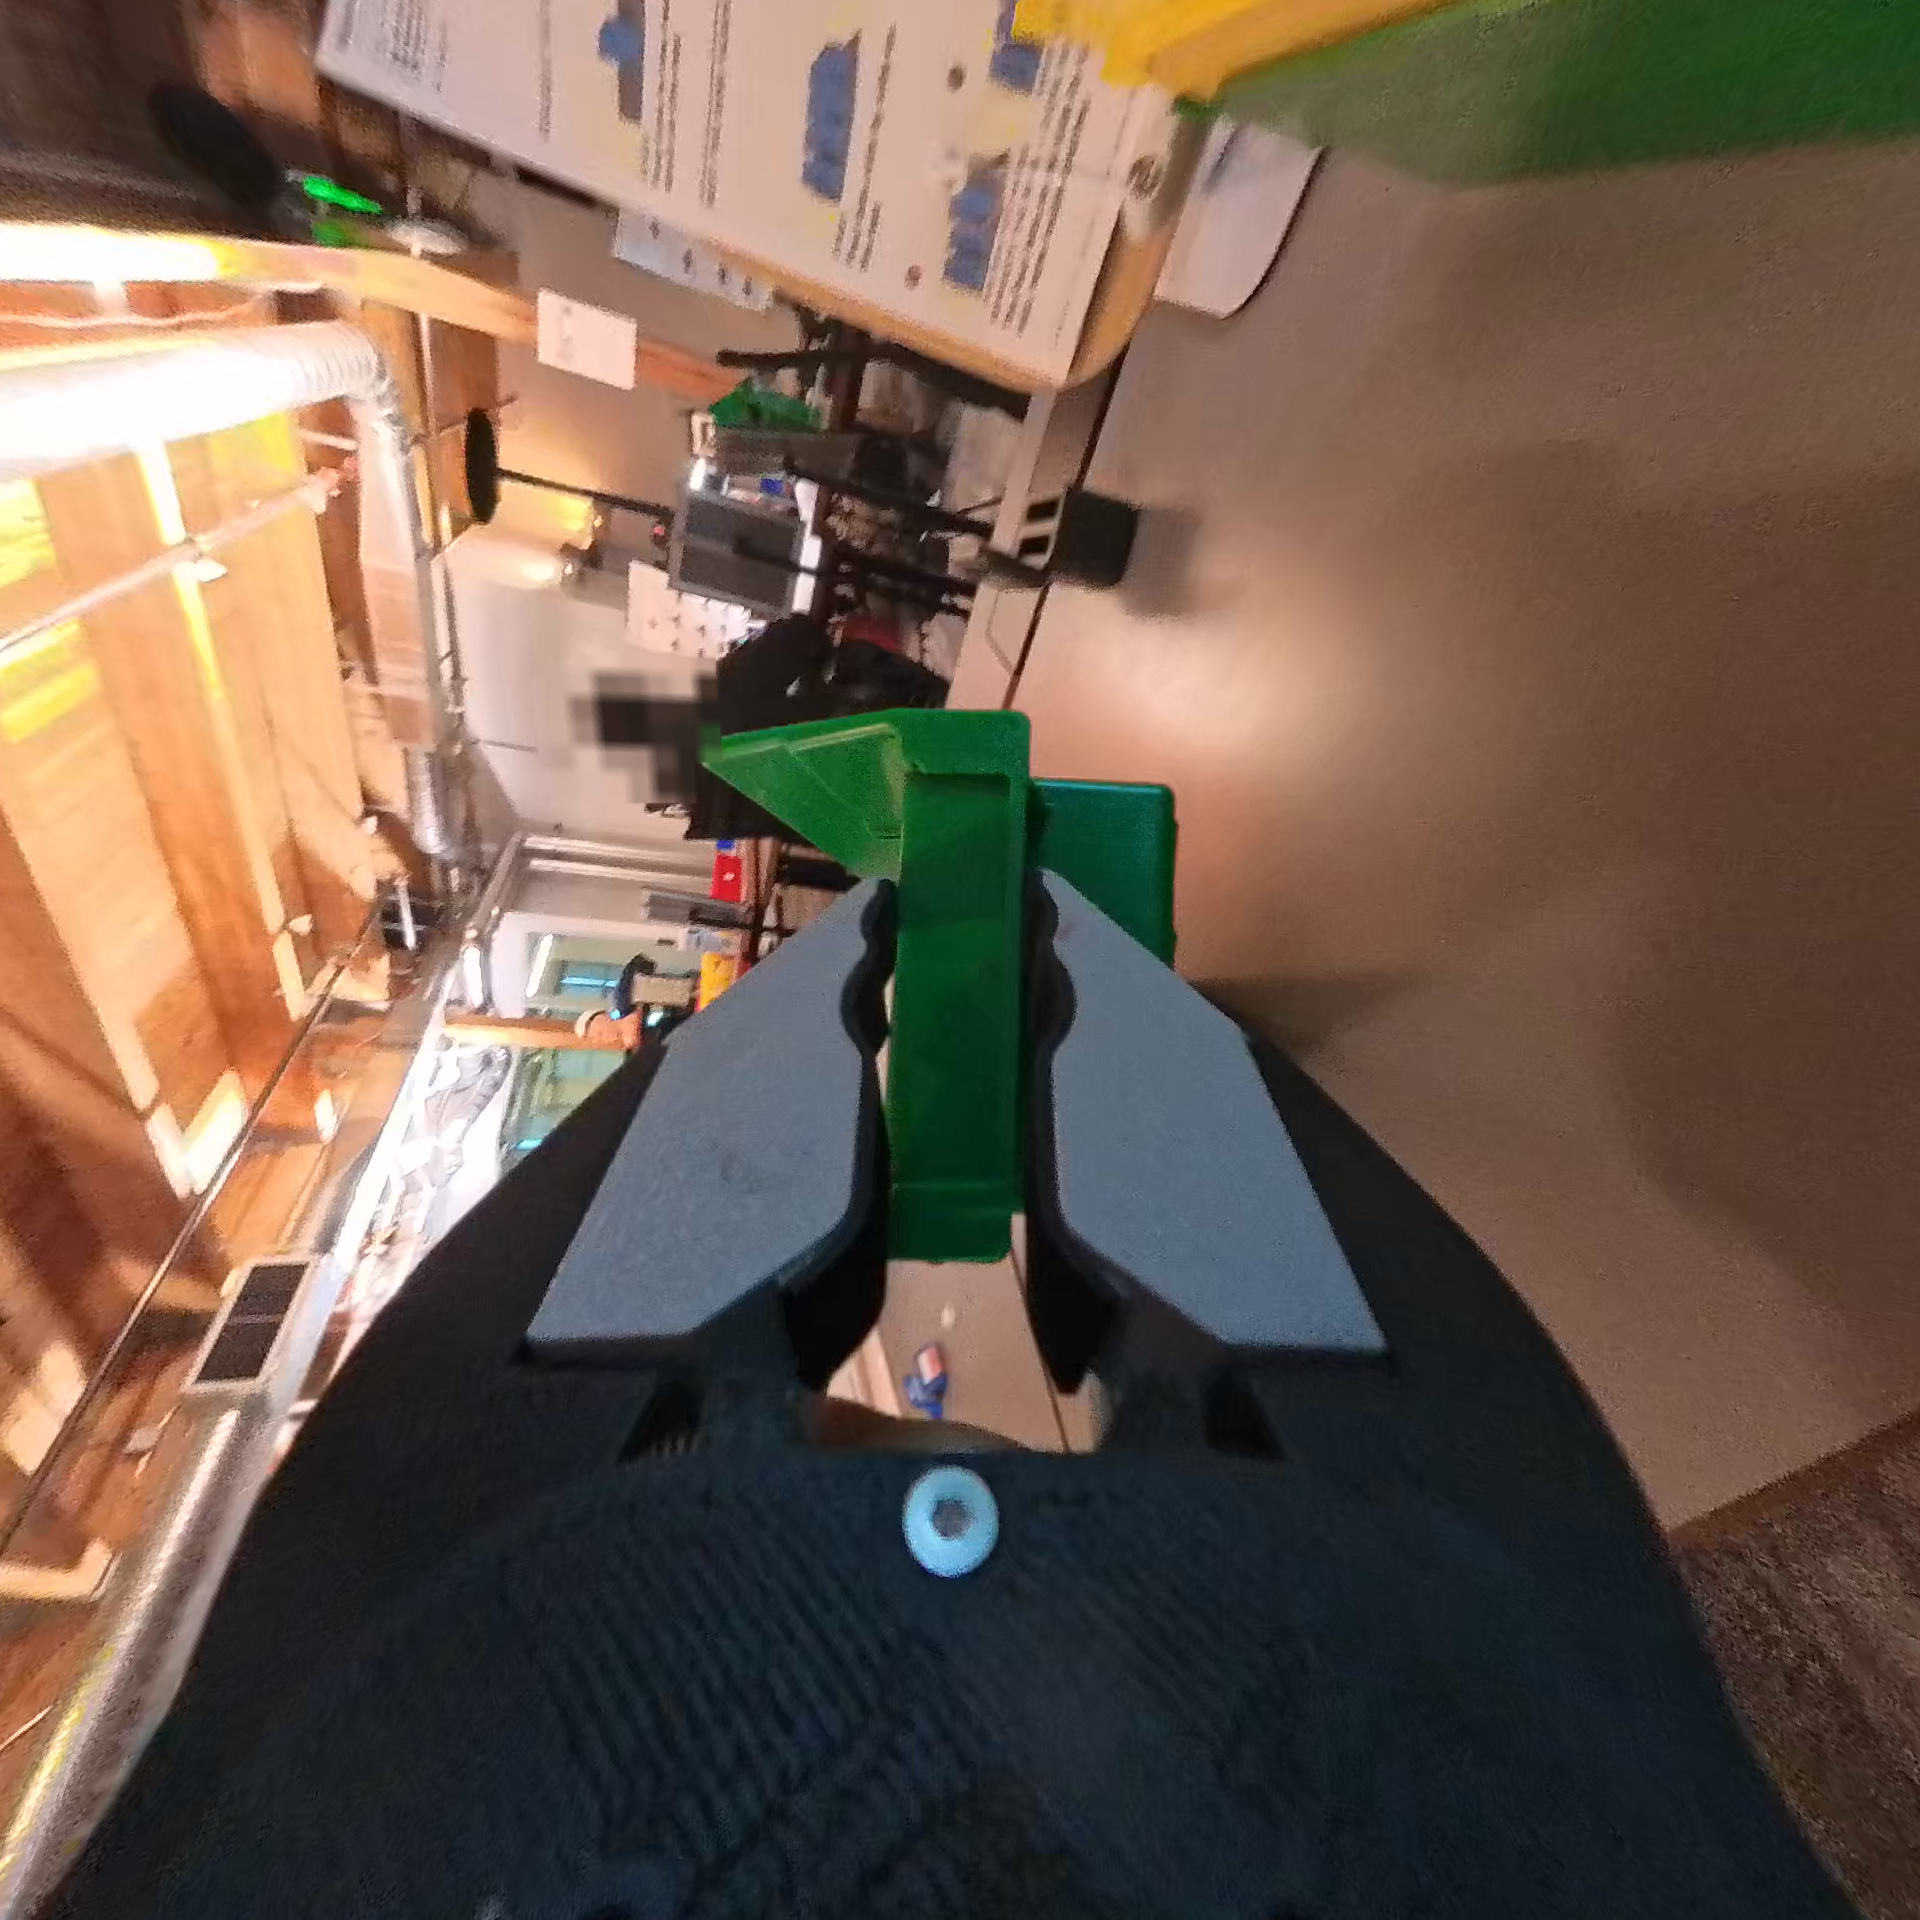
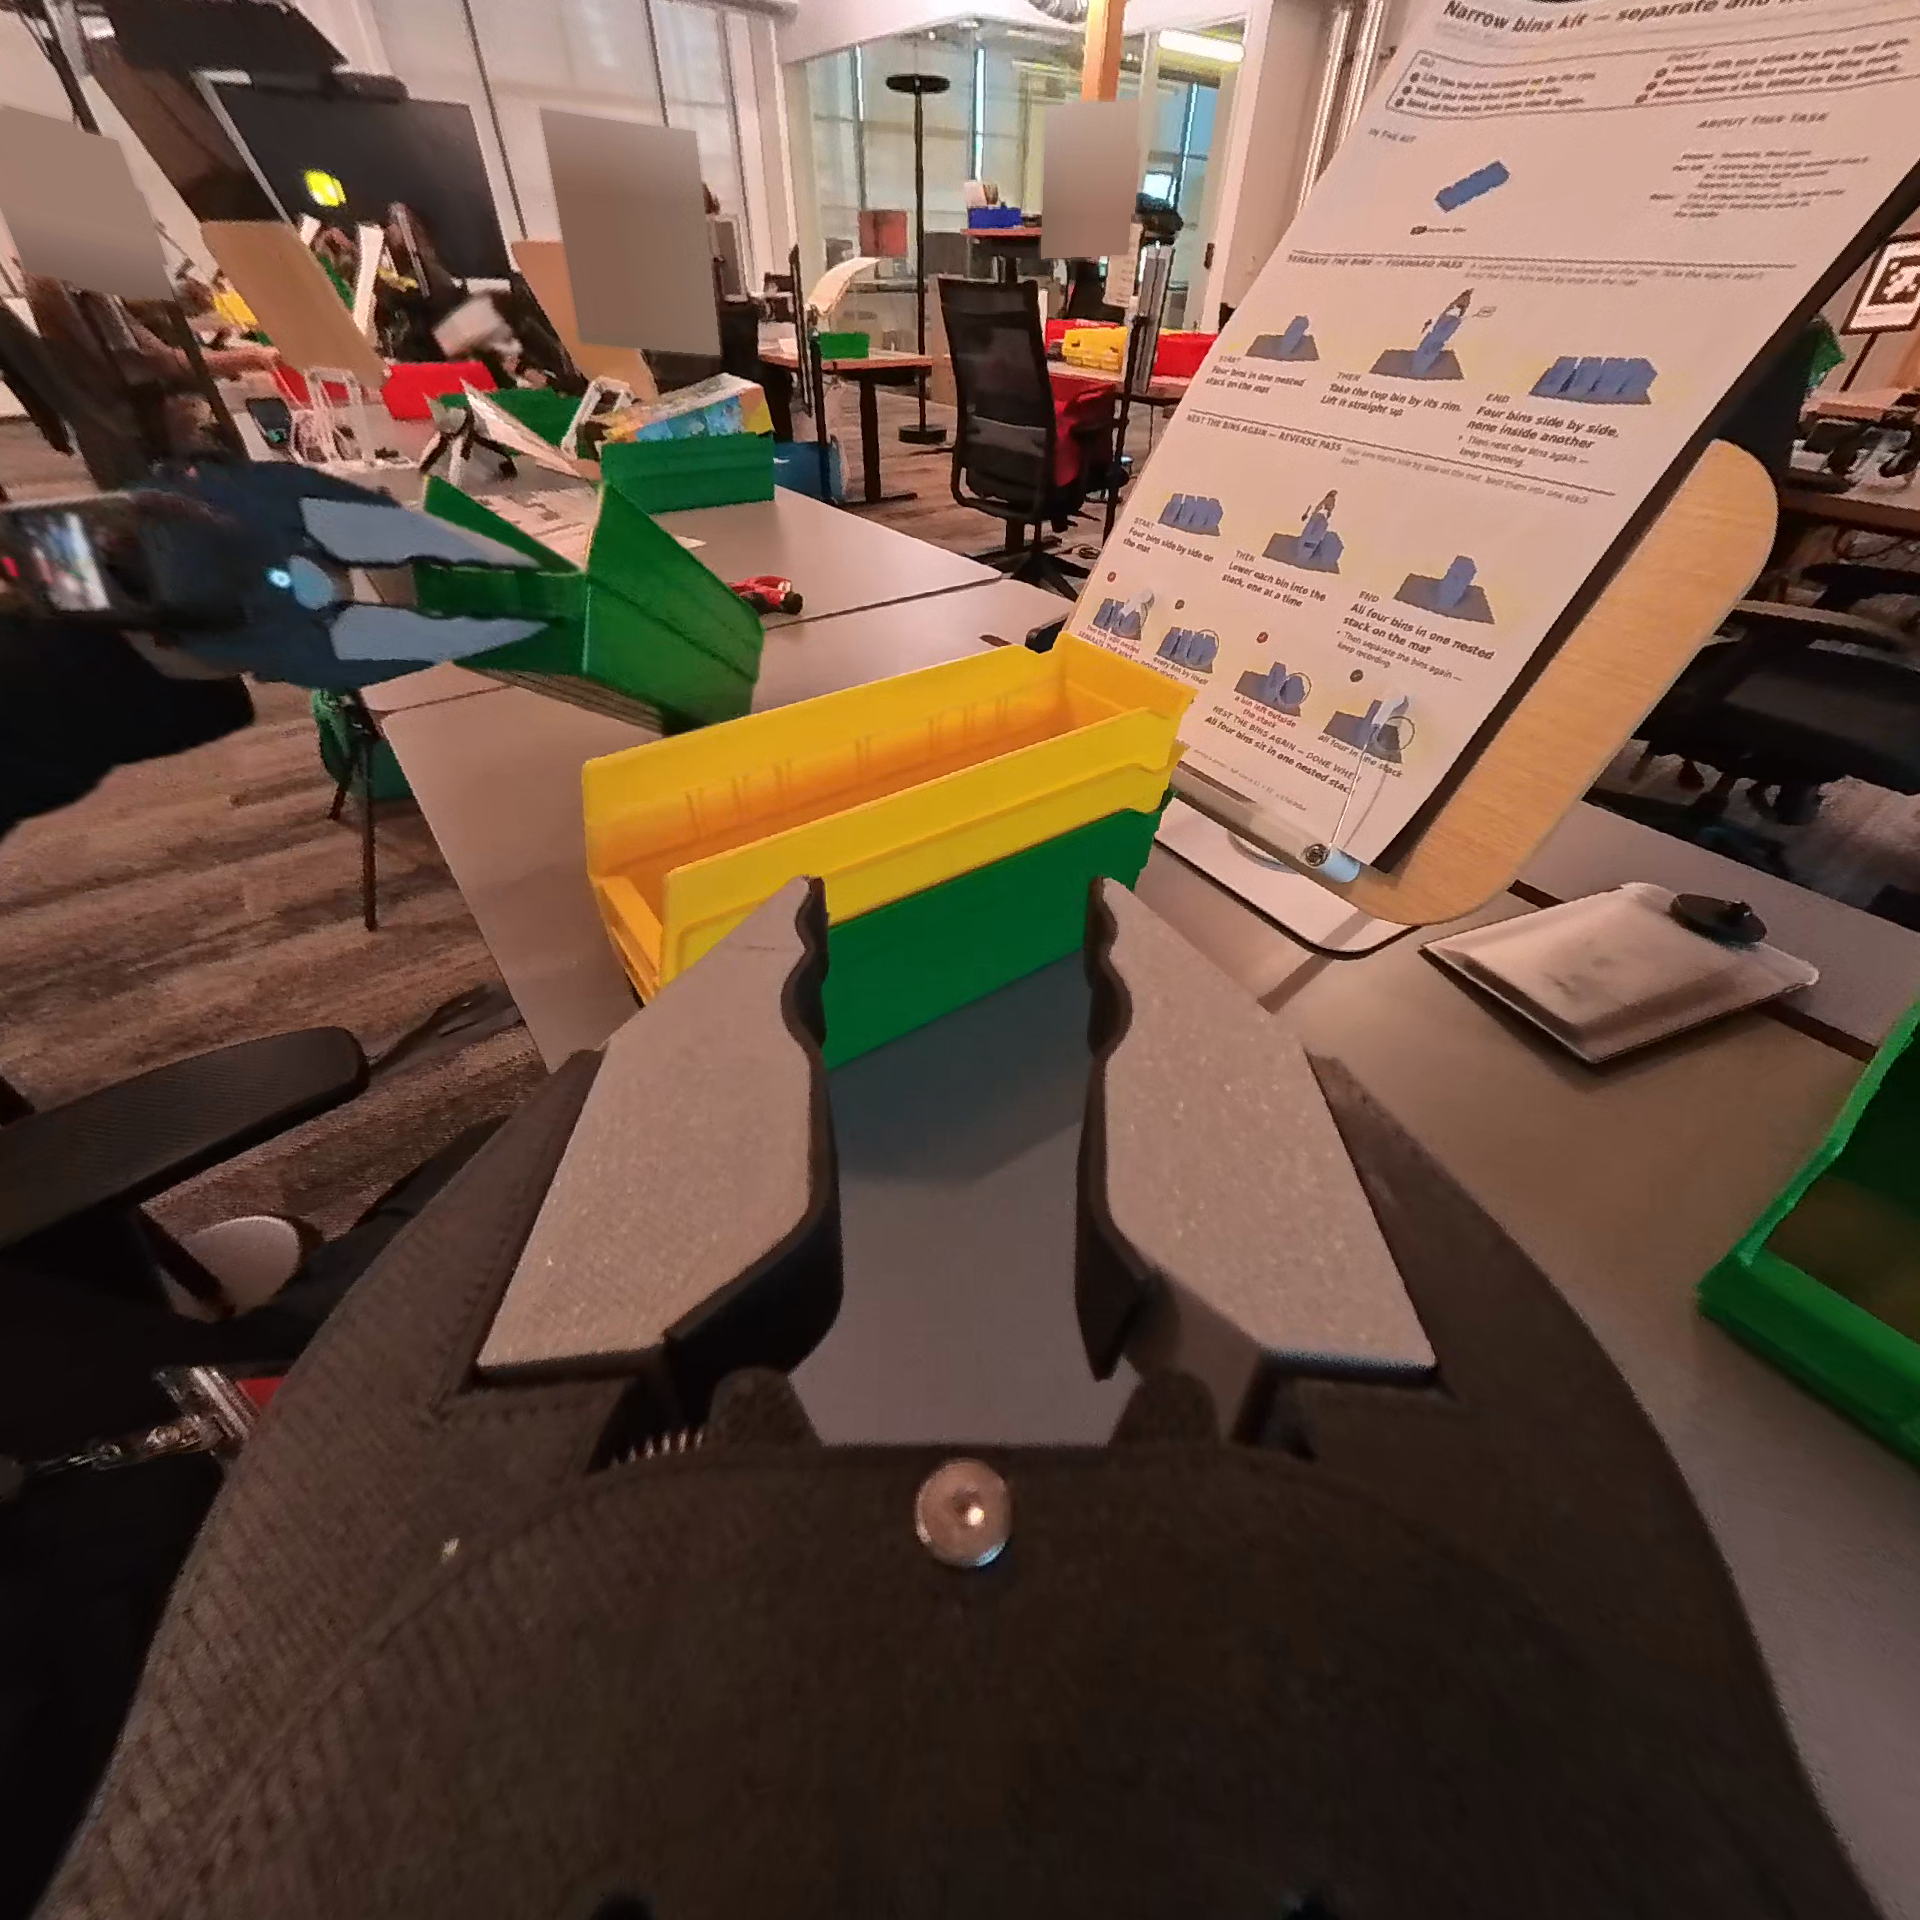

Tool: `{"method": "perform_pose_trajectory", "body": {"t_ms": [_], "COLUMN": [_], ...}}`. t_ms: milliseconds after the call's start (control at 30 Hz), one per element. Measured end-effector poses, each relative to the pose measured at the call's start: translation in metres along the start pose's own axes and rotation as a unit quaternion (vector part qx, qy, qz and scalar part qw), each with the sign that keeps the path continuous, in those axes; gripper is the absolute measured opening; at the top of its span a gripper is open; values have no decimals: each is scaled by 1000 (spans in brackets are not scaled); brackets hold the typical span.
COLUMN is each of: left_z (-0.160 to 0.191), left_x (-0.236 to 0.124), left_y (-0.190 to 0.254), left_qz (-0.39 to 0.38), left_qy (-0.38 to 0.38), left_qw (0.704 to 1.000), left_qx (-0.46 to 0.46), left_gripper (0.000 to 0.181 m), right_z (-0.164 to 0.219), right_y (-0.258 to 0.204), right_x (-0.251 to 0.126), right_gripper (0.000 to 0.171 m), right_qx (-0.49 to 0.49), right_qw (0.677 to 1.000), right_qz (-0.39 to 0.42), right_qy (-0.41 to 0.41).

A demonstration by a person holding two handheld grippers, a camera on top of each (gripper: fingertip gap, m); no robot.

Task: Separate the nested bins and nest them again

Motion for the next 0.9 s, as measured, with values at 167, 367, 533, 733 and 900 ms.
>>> {"method": "perform_pose_trajectory", "body": {"t_ms": [167, 367, 533, 733, 900], "left_z": [-6, 8, 29, 47, 52], "left_x": [-7, -19, -28, -28, -19], "left_y": [12, 53, 103, 108, 86], "left_qz": [45, -9, 14, 124, 223], "left_qy": [-10, 8, -5, -54, -97], "left_qw": [998, 999, 997, 978, 938], "left_qx": [-41, -41, -77, -162, -248], "left_gripper": [23, 24, 26, 14, 15], "right_z": [0, -3, -3, -4, -4], "right_y": [1, 3, 4, 0, -2], "right_x": [-3, -12, -17, -15, -12], "right_gripper": [46, 45, 45, 45, 46], "right_qx": [0, 0, 5, 0, -3], "right_qw": [1000, 1000, 1000, 1000, 1000], "right_qz": [3, 11, 12, 8, 5], "right_qy": [2, 11, 19, 15, 9]}}
Point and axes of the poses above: each gripper's, where its closed fingertips meet, x out along the fingers, z out of its underside, y = z × x across the jaws, the point moved 9 cm from there along -x, back along the fingers, and after that the axes turned 11 degrees about -x, right-handed, at the moved point
